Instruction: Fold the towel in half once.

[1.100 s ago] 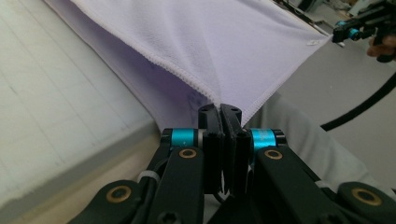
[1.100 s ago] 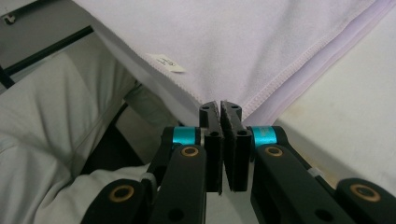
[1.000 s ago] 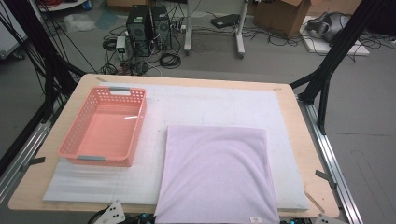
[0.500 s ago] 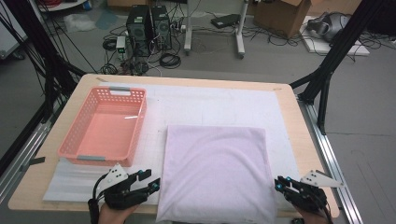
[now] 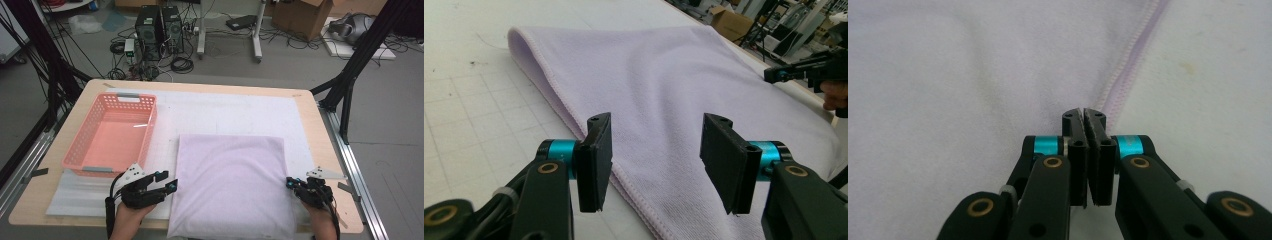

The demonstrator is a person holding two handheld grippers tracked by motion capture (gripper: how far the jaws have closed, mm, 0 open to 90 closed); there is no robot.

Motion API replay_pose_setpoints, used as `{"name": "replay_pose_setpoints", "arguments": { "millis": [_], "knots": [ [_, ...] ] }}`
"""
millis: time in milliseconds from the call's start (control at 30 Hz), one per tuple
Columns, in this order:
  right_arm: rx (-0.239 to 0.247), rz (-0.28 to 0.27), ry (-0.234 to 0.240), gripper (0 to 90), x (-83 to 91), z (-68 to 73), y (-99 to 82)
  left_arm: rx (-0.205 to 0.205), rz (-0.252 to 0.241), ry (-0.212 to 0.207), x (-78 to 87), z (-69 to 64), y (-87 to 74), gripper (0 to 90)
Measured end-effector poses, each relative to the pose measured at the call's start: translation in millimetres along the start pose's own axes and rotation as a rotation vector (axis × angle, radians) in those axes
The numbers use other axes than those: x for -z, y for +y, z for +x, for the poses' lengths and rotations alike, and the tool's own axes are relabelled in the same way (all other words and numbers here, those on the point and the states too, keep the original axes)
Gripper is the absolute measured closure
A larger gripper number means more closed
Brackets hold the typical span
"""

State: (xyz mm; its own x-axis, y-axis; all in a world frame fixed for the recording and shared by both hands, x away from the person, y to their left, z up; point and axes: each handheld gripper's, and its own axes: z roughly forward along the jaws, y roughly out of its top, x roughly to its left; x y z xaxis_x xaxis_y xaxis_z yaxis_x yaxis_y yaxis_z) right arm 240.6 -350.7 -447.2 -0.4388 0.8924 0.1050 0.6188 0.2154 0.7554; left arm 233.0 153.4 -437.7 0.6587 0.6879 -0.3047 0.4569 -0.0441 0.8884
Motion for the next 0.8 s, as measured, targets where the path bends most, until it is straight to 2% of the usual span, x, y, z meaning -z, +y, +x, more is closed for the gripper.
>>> {"name": "replay_pose_setpoints", "arguments": {
  "millis": [33, 133, 167, 200, 233, 267, 333, 367, 533, 633, 700, 733, 800],
  "knots": [
    [-0.005, 0.003, -0.013, 88.4, 3.0, -0.7, -0.2, 0.002, 0.001, 0.002, -0.8, 0.5, 1.0, 47.0],
    [-0.026, 0.005, -0.002, 88.2, 8.0, -4.6, -4.2, 0.005, -0.005, 0.010, -3.5, 1.7, 4.7, 46.6],
    [-0.017, 0.004, 0.002, 86.9, 8.4, -5.3, -4.3, 0.002, -0.007, 0.013, -4.5, 2.7, 6.1, 46.4],
    [-0.013, 0.003, 0.013, 83.2, 8.3, -5.5, -3.4, 0.001, -0.011, 0.016, -6.0, 3.7, 7.5, 46.2],
    [-0.010, -0.005, 0.018, 73.9, 7.7, -5.5, -1.9, 0.006, -0.011, 0.022, -7.8, 4.9, 8.8, 46.0],
    [-0.003, -0.017, 0.017, 68.6, 7.1, -6.1, 0.0, 0.008, -0.007, 0.027, -10.1, 6.6, 10.3, 45.8],
    [-0.001, -0.047, 0.032, 65.0, 5.4, -9.1, 5.4, 0.013, 0.002, 0.035, -16.3, 10.4, 13.6, 45.7],
    [0.002, -0.057, 0.025, 63.2, 3.4, -11.2, 8.6, 0.016, 0.002, 0.041, -20.1, 12.2, 15.6, 45.7],
    [0.001, -0.074, 0.052, 62.8, -5.4, -18.3, 18.1, 0.007, 0.034, 0.057, -44.2, 21.9, 28.0, 47.4],
    [0.018, -0.069, 0.058, 62.9, -9.1, -21.4, 20.5, 0.005, 0.038, 0.087, -58.8, 30.3, 33.6, 48.8],
    [0.018, -0.073, 0.064, 63.0, -10.4, -22.9, 21.7, -0.002, 0.058, 0.108, -67.3, 35.0, 37.5, 49.5],
    [0.018, -0.074, 0.064, 63.1, -10.6, -23.7, 22.0, -0.014, 0.059, 0.114, -71.0, 36.7, 39.2, 50.3],
    [0.014, -0.071, 0.066, 63.4, -11.4, -24.7, 22.2, -0.013, 0.045, 0.130, -77.9, 39.5, 41.0, 52.0]
  ]
}}
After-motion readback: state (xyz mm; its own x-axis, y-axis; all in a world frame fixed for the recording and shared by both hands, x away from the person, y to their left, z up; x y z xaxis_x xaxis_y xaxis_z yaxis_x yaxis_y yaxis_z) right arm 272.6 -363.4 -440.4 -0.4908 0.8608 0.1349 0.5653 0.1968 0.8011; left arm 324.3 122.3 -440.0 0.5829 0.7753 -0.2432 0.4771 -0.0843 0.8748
